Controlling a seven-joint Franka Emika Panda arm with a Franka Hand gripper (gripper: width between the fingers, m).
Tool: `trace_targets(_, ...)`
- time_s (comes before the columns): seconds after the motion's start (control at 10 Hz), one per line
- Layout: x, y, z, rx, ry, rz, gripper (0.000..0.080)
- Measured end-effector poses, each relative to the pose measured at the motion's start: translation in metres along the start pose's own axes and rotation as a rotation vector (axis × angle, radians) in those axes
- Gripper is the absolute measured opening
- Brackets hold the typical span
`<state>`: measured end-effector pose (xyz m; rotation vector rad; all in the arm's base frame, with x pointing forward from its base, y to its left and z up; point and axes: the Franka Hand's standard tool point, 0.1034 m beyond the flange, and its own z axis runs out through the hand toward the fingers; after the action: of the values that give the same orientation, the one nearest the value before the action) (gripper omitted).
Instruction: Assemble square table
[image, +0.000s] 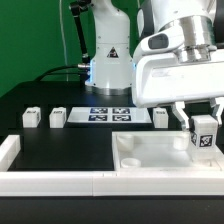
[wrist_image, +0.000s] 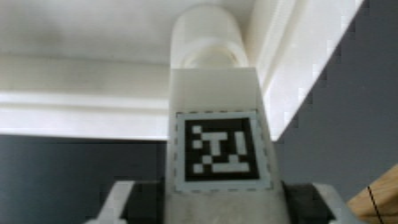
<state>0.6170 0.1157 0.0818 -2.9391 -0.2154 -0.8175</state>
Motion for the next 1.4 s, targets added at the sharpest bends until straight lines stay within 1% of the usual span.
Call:
trace_targets(0.3,0.0013,-0.0020,0.0018,-0.007,0.040,0.022,0.0291)
trace_targets(0.5,0.0012,-0.0016,0.0018,-0.011,0.041,0.030,0.0291)
trace_targets(0.6,0.0010,-0.0016,0.0018,-0.011,0.041,0.029,0.0384)
trace_targets(0.7,0.0010,-0.0016,0.0018,-0.011,0.041,0.029,0.0520)
trace_targets(0.8,0.0010,-0.0016,0.0019,-0.011,0.041,0.028,0.0520)
trace_targets(0.9,0.0010,-0.0016,0.0019,-0.011,0.041,0.027,0.0625)
trace_targets(1.1,0.0010,-0.0016,0.0019,-0.011,0.041,0.024,0.0648)
trace_targets(1.4,0.0013,-0.0005,0.0018,-0.011,0.034,0.019,0.0649)
